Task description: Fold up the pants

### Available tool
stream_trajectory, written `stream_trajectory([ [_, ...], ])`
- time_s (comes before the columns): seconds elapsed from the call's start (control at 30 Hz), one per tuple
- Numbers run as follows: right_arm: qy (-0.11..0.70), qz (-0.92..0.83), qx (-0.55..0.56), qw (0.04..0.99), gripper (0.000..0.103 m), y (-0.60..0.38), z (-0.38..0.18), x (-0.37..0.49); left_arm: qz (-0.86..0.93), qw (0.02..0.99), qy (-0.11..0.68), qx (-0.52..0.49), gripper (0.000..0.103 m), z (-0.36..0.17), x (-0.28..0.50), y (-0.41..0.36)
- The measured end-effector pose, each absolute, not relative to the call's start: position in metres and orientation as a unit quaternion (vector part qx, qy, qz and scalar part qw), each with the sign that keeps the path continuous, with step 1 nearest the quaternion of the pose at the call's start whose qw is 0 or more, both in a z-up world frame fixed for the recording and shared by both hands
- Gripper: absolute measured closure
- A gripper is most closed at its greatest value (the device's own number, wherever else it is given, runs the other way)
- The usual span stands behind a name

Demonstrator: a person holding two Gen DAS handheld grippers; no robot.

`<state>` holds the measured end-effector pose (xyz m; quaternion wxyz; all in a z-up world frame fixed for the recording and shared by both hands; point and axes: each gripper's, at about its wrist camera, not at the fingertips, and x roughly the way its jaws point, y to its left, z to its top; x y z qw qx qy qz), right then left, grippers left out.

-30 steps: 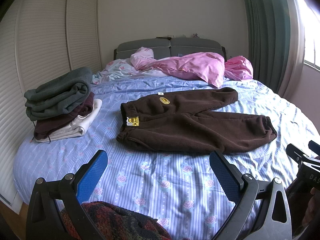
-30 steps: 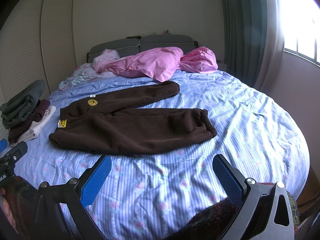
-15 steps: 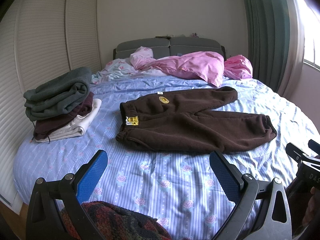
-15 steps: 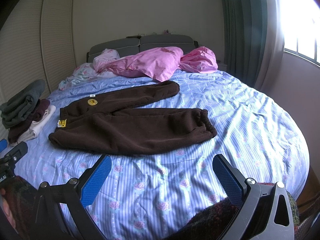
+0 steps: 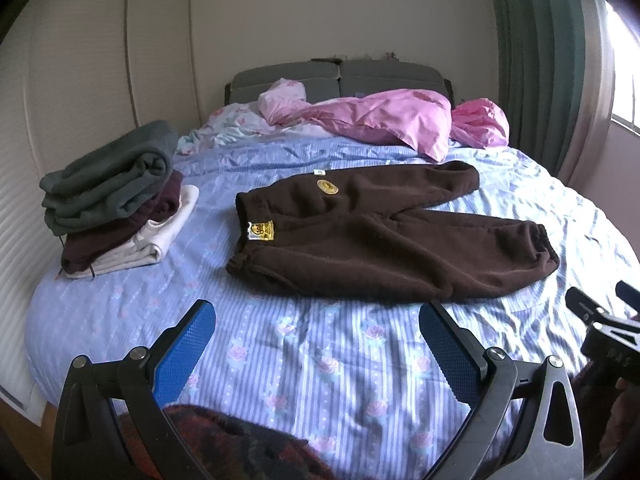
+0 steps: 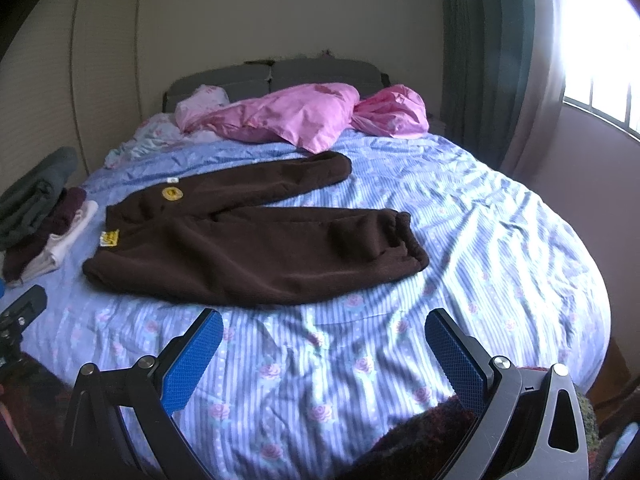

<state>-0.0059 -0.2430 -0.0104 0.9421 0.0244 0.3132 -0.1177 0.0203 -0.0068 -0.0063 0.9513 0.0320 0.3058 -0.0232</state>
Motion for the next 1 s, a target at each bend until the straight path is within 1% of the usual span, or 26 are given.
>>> stream_trajectory([
  [0.13, 0.340, -0.113, 0.054, 0.932, 0.001, -0.241, -0.015, 0.014, -0.010, 0.949, 0.313, 0.033, 0.000, -0.002, 0.045, -0.005],
  [0.27, 0.355, -0.085, 0.144, 0.920, 0.001, -0.252, -0.021, 0.032, -0.010, 0.940, 0.342, 0.010, 0.000, -0.006, 0.071, 0.000],
  [0.37, 0.350, -0.121, 0.206, 0.906, 0.001, -0.269, -0.032, 0.044, 0.016, 0.933, 0.358, -0.001, 0.000, -0.014, 0.090, -0.001],
  [0.43, 0.350, -0.145, 0.243, 0.893, 0.004, -0.278, -0.042, 0.051, 0.036, 0.930, 0.366, 0.003, 0.000, -0.021, 0.104, -0.006],
  [0.5, 0.356, -0.169, 0.269, 0.879, 0.010, -0.282, -0.053, 0.063, 0.047, 0.924, 0.380, 0.008, 0.000, -0.029, 0.117, -0.012],
  [0.53, 0.356, -0.172, 0.279, 0.875, 0.011, -0.282, -0.059, 0.067, 0.061, 0.920, 0.387, 0.011, 0.000, -0.034, 0.123, -0.015],
  [0.6, 0.359, -0.178, 0.297, 0.867, 0.019, -0.282, -0.070, 0.079, 0.072, 0.916, 0.395, 0.010, 0.000, -0.043, 0.132, -0.018],
  [0.63, 0.358, -0.181, 0.304, 0.864, 0.020, -0.281, -0.078, 0.085, 0.075, 0.913, 0.402, 0.005, 0.000, -0.047, 0.137, -0.018],
  [0.7, 0.361, -0.185, 0.308, 0.861, 0.027, -0.281, -0.088, 0.095, 0.063, 0.903, 0.424, -0.028, 0.000, -0.058, 0.150, -0.014],
  [0.73, 0.360, -0.189, 0.307, 0.860, 0.028, -0.281, -0.092, 0.097, 0.064, 0.898, 0.433, -0.046, 0.002, -0.064, 0.156, -0.010],
  [0.77, 0.364, -0.193, 0.307, 0.858, 0.031, -0.282, -0.096, 0.101, 0.066, 0.892, 0.443, -0.069, 0.005, -0.072, 0.162, -0.005],
  [0.83, 0.362, -0.197, 0.319, 0.853, 0.035, -0.287, -0.101, 0.107, 0.068, 0.878, 0.462, -0.103, 0.015, -0.085, 0.172, 0.001],
  [0.87, 0.357, -0.200, 0.327, 0.852, 0.036, -0.291, -0.103, 0.109, 0.066, 0.868, 0.475, -0.132, 0.023, -0.092, 0.178, 0.006],
  [0.9, 0.356, -0.206, 0.330, 0.850, 0.040, -0.294, -0.105, 0.110, 0.062, 0.862, 0.479, -0.151, 0.025, -0.098, 0.181, 0.007],
  [1.0, 0.364, -0.210, 0.348, 0.838, 0.049, -0.304, -0.114, 0.119, 0.058, 0.848, 0.491, -0.190, 0.026, -0.110, 0.194, 0.011],
])
